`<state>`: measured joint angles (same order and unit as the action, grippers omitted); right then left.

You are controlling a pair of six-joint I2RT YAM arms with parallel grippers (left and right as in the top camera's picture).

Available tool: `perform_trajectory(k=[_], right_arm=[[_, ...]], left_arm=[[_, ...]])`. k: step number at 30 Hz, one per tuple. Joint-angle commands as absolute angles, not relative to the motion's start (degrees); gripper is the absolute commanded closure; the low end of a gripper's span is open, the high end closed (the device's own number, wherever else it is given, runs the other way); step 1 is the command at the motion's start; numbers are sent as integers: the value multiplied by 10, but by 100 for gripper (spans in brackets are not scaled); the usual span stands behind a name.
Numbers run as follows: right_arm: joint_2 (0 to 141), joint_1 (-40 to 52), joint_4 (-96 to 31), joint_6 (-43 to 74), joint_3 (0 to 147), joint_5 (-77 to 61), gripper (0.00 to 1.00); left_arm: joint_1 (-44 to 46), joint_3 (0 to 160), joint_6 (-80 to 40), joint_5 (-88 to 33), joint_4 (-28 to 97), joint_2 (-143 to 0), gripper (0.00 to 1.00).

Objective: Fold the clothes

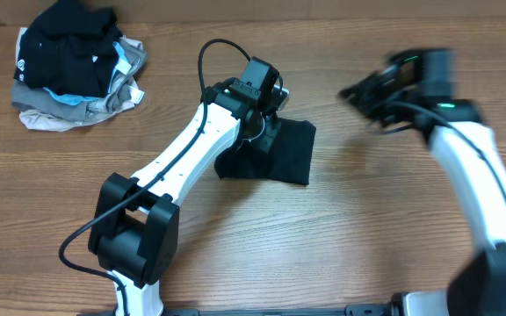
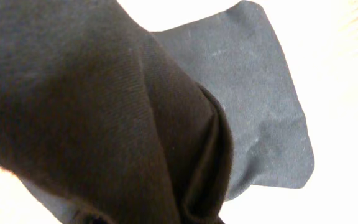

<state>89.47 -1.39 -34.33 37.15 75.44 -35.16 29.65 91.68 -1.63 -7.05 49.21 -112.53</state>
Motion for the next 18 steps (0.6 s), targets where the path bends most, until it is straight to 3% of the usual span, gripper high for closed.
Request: perform_trajectory(k=[1, 6, 9, 10, 11, 12, 13, 18], right_arm=[[843, -63, -363, 356, 774, -372, 94], [822, -126, -409, 338, 774, -377, 92], [822, -153, -437, 311, 774, -387, 88], [822, -156, -441, 306, 774, -388, 85], [822, -159, -444, 299, 774, -389, 80], [822, -160, -447, 297, 774, -389, 76], [822, -160, -448, 295, 774, -389, 74], [822, -160, -462, 279, 773, -387, 64]], left_arm=[[309, 926, -28, -94, 471, -1128, 96], [332, 926, -28, -177, 431, -1128, 93], [354, 926, -28, -194, 403, -1128, 64], [361, 926, -28, -193, 399, -1128, 45], [366, 926, -28, -192, 395, -1128, 21], [370, 926, -28, -191, 393, -1128, 4], [373, 926, -28, -190, 392, -1128, 0], [351, 967, -48, -190, 418, -1127, 0]])
